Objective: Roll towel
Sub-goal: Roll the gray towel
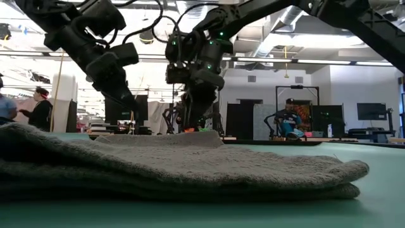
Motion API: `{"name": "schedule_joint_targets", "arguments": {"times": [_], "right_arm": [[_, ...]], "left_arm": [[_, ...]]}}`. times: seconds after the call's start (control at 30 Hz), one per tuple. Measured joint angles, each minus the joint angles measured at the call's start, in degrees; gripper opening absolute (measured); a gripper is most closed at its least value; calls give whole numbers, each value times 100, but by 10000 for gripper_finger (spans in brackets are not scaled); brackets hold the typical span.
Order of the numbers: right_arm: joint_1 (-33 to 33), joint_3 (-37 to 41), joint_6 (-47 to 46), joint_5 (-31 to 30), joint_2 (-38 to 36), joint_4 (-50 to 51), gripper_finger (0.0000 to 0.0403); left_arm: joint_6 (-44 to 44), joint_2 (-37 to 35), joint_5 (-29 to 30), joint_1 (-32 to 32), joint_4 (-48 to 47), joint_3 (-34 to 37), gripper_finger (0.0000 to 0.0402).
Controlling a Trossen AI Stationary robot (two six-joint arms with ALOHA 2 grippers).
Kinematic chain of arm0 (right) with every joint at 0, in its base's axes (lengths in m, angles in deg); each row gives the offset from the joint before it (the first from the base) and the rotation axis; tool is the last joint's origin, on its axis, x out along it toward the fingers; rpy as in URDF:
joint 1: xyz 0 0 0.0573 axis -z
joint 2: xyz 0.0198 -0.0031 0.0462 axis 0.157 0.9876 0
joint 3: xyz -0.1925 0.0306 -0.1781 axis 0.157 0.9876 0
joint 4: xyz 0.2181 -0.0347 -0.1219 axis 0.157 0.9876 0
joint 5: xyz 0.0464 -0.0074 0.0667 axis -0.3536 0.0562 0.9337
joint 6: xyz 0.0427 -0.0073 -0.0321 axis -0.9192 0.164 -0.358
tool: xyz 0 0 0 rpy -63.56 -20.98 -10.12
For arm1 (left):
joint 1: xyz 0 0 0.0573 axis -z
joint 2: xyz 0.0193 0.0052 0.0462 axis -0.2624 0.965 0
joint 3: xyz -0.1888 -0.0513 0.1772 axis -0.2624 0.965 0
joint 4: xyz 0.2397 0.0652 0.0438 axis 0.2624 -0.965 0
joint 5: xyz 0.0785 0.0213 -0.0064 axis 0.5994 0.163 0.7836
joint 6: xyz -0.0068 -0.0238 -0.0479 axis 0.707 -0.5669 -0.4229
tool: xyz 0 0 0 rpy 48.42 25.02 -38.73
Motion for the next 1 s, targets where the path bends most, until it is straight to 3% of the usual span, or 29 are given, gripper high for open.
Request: {"name": "schedule_joint_targets", "arguments": {"times": [0.4,0.77,1.0], "right_arm": [[-123,4,-132,-86,383,156,247],[-6,-9,-158,-62,486,468,245],[-52,-38,-117,-105,677,429,210]], "left_arm": [[159,626,-198,4,174,-1,139],[162,1685,-177,-125,33,-7,139],[129,2093,-255,-203,245,-20,139]]}}
